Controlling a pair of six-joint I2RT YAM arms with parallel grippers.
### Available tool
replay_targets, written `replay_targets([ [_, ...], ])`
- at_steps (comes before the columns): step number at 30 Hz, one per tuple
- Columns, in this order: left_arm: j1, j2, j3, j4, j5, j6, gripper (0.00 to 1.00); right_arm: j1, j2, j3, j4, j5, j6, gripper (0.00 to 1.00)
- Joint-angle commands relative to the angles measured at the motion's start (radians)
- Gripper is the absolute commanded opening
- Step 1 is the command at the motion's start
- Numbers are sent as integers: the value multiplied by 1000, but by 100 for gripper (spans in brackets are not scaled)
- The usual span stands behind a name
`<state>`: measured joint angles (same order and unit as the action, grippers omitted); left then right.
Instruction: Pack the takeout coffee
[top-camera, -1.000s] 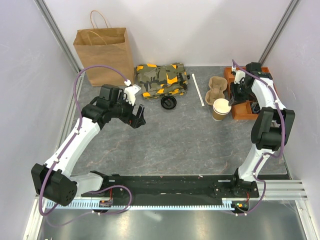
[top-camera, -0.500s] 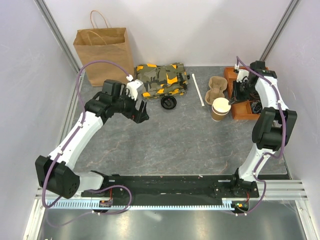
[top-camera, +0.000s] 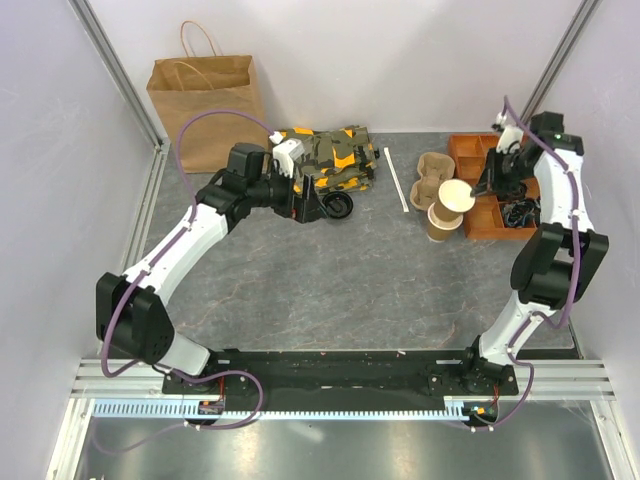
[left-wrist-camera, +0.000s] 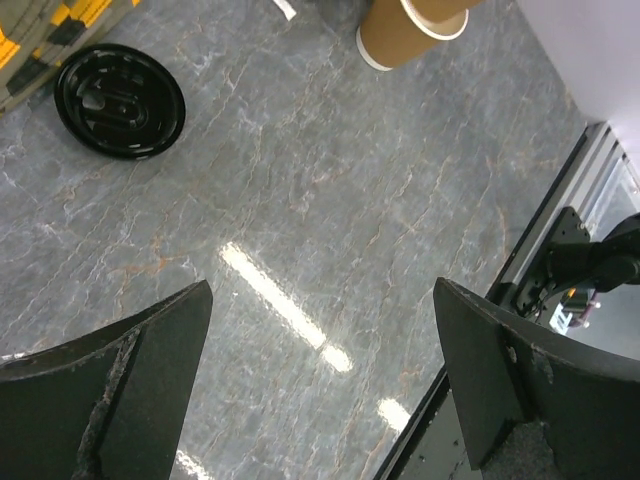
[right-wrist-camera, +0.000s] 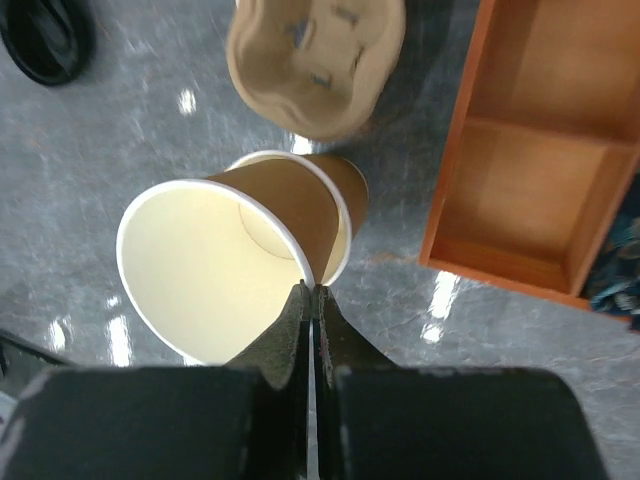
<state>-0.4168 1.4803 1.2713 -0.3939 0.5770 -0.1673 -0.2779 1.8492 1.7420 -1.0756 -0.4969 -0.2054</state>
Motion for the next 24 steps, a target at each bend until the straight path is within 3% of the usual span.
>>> replay_targets([
  [1, 0, -23, 53, 84, 6, -41, 100, -14, -62, 119, -14, -115, 6, 0],
  [11, 9, -187, -29, 89, -114, -1, 100, -1, -157, 177, -15, -297, 17, 0],
  [15, 50, -250, -27, -2, -155, 31, 100, 139, -186, 136, -11, -264, -3, 0],
  [19, 168, -261, -1, -141, 5, 65, 100, 307, -185, 30, 58, -236, 12, 0],
  [24, 453, -279, -73, -197, 230, 21, 100, 517, -140, -62, 163, -186, 21, 0],
])
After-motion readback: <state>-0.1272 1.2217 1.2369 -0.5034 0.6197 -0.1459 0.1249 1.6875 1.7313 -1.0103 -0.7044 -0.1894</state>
